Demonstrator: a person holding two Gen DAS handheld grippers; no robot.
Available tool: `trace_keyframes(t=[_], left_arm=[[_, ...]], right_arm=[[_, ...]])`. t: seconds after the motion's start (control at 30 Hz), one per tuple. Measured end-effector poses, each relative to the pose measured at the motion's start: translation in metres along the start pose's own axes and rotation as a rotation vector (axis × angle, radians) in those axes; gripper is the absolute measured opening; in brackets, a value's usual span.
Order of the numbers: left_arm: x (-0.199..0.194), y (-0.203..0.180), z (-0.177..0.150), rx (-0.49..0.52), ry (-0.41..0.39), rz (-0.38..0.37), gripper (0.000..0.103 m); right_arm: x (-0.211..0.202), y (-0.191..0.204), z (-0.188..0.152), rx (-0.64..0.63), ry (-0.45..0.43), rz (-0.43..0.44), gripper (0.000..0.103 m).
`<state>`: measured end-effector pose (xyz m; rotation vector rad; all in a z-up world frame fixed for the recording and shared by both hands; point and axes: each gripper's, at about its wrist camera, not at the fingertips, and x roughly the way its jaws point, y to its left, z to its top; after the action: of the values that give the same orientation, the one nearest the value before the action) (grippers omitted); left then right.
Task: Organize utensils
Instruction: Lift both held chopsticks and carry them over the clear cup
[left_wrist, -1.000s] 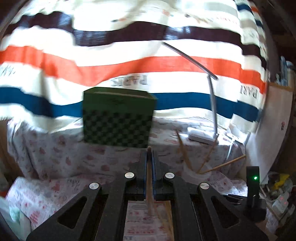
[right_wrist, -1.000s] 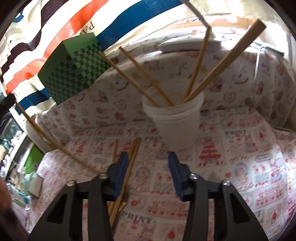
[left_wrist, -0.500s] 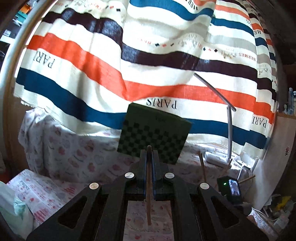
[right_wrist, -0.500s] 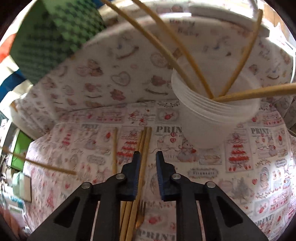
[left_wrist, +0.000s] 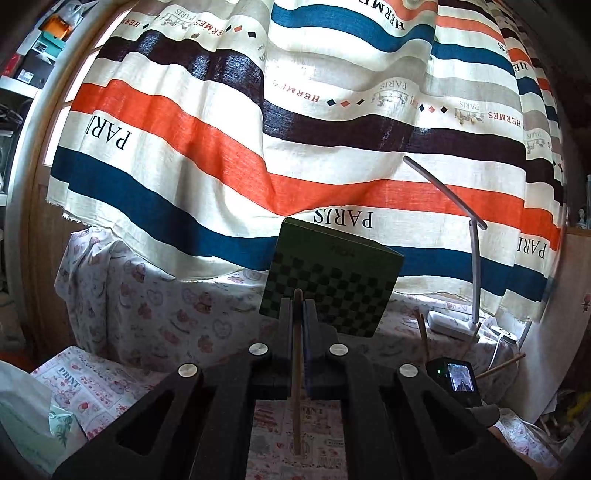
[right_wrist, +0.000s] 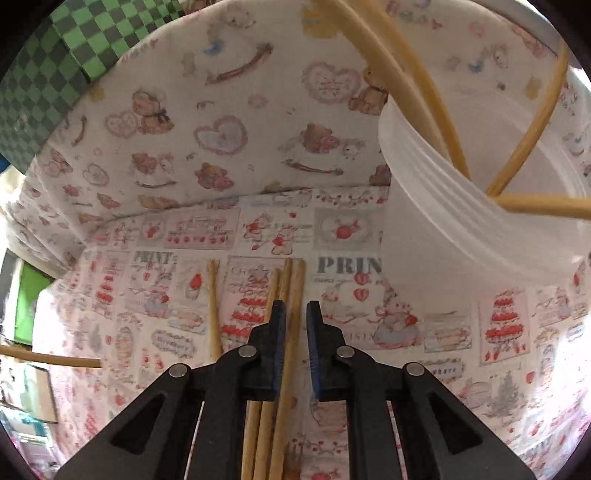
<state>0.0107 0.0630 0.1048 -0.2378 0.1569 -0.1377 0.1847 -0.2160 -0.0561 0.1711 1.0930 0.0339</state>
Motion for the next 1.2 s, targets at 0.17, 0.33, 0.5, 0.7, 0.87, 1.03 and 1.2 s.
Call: trace_keyframes(t=[0.17, 0.33, 0.5, 0.7, 0.87, 1.03, 1.2], left_arm=[[0.004, -0.001, -0.002, 0.007, 0.021, 0.019, 0.003], [0.01, -0.001, -0.007, 0.009, 0.044, 0.084, 0.003], [0.008, 0.003, -0.008, -0.024, 0.031, 0.089, 0.003], [0.0, -0.009, -0.008, 0.014, 0.014, 0.044, 0.003], [0.0, -0.027, -0.007, 0.029, 0.026, 0.014, 0.003], [-0.007, -0.048, 0.014, 0.025, 0.002, -0.029, 0.003], [-0.003, -0.08, 0.03, 0.08, 0.007, -0.088, 0.003]], right_arm=[[0.008, 0.008, 0.005, -0.002, 0.017, -0.036, 0.012], [0.015, 0.038, 0.002, -0.107, -0.028, -0.108, 0.012], [0.018, 0.054, -0.002, -0.156, -0.054, -0.114, 0.007], [-0.044, 0.056, -0.015, -0.154, -0.25, 0.099, 0.006], [-0.123, 0.063, -0.031, -0.222, -0.452, 0.165, 0.006], [-0.196, 0.045, -0.042, -0.232, -0.65, 0.2, 0.006], [-0.251, 0.005, -0.054, -0.204, -0.783, 0.198, 0.006]])
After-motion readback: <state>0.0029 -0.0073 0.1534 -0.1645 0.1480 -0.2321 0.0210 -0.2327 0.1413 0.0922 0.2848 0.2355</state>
